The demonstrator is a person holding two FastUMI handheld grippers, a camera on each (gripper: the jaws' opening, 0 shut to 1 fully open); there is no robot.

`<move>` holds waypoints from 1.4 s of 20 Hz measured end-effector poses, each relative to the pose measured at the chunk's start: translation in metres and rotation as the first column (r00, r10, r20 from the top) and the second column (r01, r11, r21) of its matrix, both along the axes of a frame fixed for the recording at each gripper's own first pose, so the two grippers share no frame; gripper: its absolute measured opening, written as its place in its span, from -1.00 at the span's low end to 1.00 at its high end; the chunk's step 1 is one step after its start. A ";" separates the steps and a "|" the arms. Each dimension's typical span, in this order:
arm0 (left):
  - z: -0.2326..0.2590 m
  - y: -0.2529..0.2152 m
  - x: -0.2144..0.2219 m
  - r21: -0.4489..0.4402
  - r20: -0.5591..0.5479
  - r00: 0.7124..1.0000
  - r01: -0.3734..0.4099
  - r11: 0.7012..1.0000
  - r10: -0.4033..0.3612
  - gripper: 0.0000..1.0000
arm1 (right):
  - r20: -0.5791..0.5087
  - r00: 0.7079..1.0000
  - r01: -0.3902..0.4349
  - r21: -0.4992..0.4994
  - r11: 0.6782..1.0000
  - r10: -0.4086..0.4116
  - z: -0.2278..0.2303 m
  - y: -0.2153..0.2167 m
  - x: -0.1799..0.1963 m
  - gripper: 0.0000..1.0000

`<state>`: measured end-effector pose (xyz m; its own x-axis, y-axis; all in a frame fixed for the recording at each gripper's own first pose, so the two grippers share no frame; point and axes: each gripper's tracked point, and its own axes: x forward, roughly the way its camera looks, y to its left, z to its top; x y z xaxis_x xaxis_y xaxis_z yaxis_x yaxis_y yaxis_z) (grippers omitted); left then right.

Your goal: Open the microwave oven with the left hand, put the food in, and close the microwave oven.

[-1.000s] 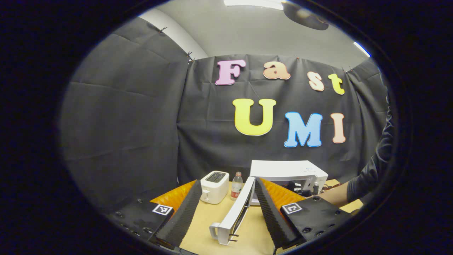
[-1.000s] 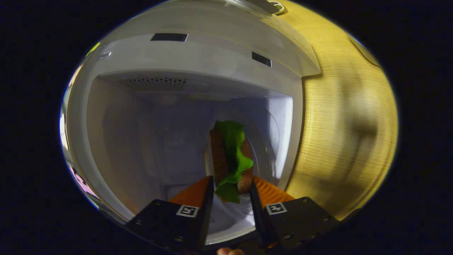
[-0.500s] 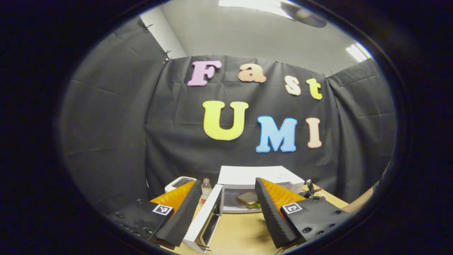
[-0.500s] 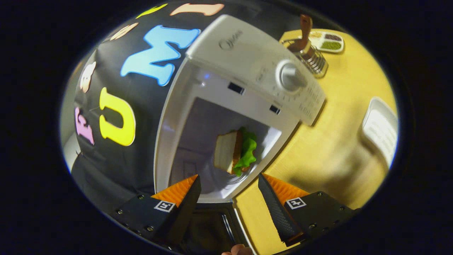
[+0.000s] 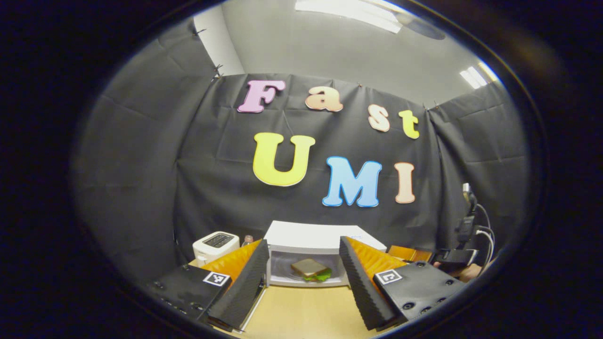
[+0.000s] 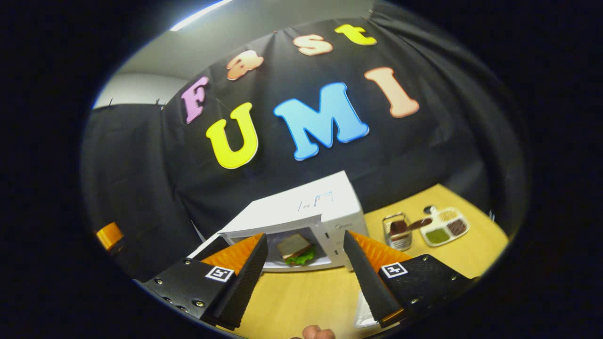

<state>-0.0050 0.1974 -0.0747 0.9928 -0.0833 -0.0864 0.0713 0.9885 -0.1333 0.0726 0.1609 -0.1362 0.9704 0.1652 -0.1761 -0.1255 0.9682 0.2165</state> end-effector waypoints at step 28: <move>-0.156 0.213 -0.074 0.142 -0.378 0.918 -0.074 0.987 0.123 -0.87 | 0.148 0.976 0.182 -0.162 0.970 -0.158 0.076 0.032 -0.068 0.94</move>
<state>-0.0794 0.4102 -0.2309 0.8835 0.0486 -0.4660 -0.0593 0.9982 -0.0083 0.0050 0.1928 -0.0598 0.9981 -0.0262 -0.0553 0.0282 0.9990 0.0358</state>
